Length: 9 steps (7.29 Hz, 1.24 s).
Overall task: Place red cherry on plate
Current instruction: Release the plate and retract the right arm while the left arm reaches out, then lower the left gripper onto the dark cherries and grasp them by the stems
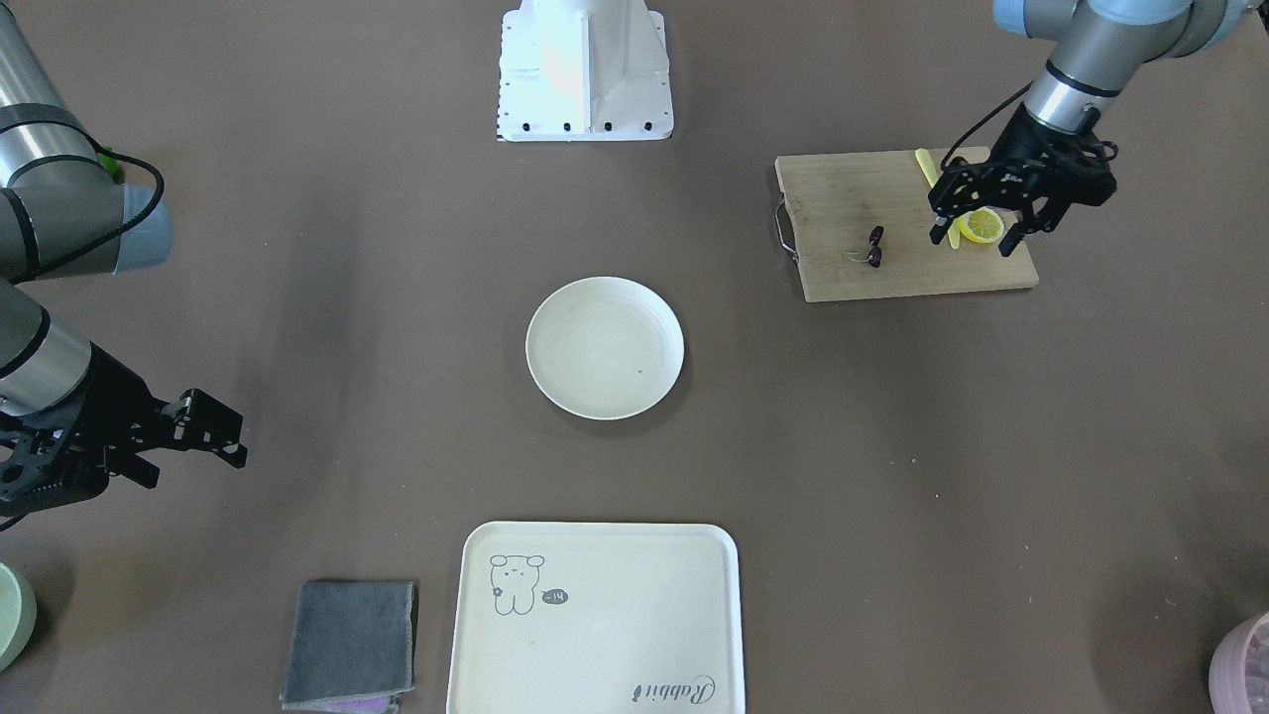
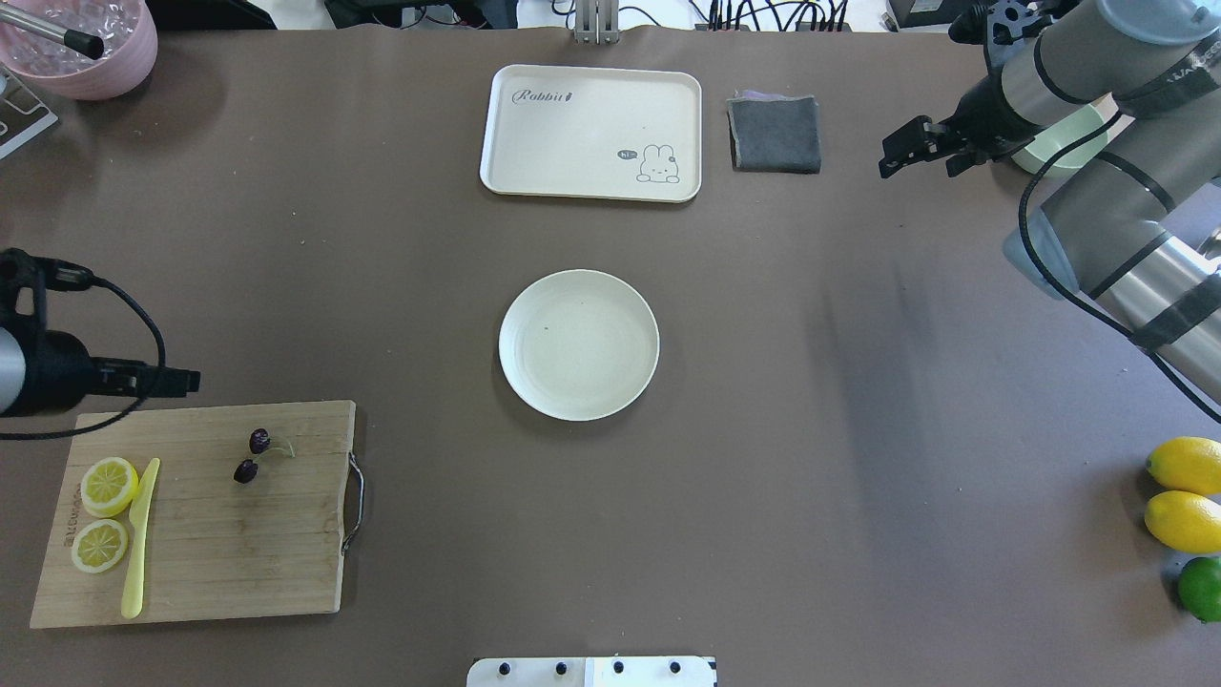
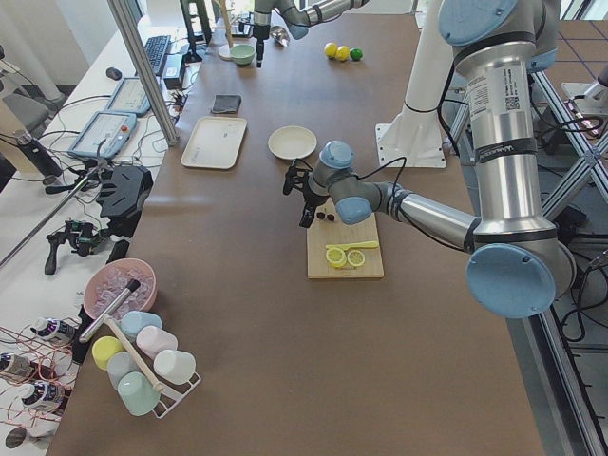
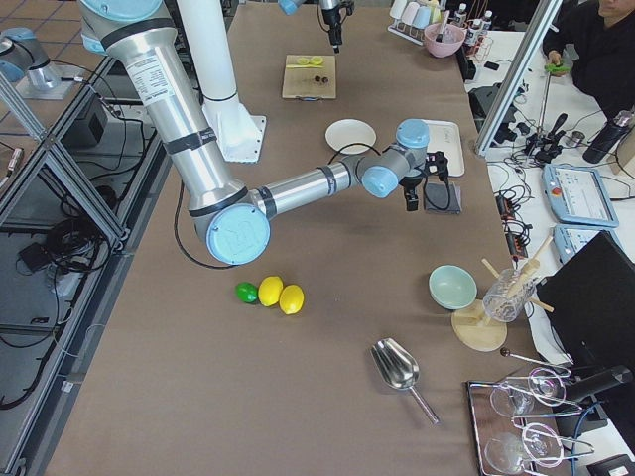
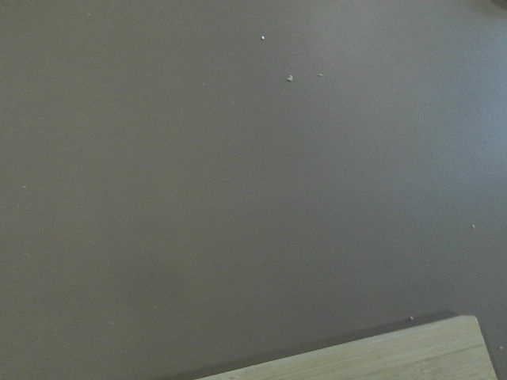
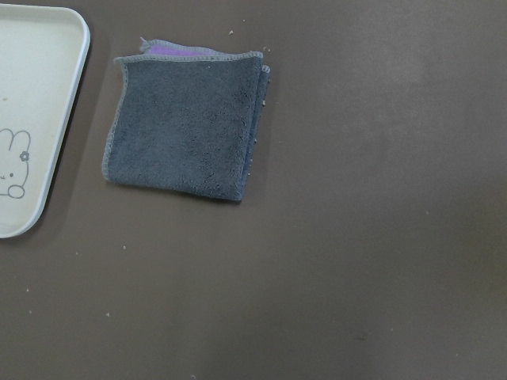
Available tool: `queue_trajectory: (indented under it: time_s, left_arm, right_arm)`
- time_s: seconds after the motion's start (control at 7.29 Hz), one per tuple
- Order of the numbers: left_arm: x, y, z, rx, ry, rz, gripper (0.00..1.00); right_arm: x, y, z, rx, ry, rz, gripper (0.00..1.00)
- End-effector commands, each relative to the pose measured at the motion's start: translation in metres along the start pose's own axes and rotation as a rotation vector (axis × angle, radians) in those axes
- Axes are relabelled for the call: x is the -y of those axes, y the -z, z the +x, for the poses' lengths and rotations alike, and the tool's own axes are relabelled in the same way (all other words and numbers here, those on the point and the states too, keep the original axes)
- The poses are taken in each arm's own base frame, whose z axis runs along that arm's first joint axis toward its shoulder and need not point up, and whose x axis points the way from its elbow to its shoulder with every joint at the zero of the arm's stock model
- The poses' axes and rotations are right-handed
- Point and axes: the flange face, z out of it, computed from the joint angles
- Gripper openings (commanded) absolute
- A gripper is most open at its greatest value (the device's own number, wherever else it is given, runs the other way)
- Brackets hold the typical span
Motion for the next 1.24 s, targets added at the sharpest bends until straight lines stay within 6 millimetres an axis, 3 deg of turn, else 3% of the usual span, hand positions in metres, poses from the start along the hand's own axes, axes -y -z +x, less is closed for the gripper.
queue_trajectory:
  time_s: [0.0, 0.27, 0.69, 0.96, 1.1]
  left_arm:
    - [-0.036, -0.025, 0.047, -0.007, -0.089, 0.001, 0.95]
    - [-0.049, -0.039, 0.059, -0.018, -0.113, -0.032, 0.95]
    - [-0.055, -0.048, 0.056, -0.007, -0.119, -0.047, 0.82]
    - [-0.059, -0.054, 0.054, -0.001, -0.121, -0.058, 0.78]
    - [-0.06, -0.055, 0.052, 0.003, -0.121, -0.062, 0.69]
  right_arm:
    - [-0.001, 0.0, 0.004, -0.002, -0.008, 0.0, 1.0]
    - [-0.002, -0.001, 0.006, -0.006, -0.017, 0.003, 1.0]
    - [-0.006, -0.004, 0.013, -0.013, -0.023, -0.002, 1.0]
    - [-0.006, -0.004, 0.013, -0.013, -0.024, -0.002, 1.0]
    - [-0.006, -0.004, 0.013, -0.014, -0.024, -0.001, 1.0]
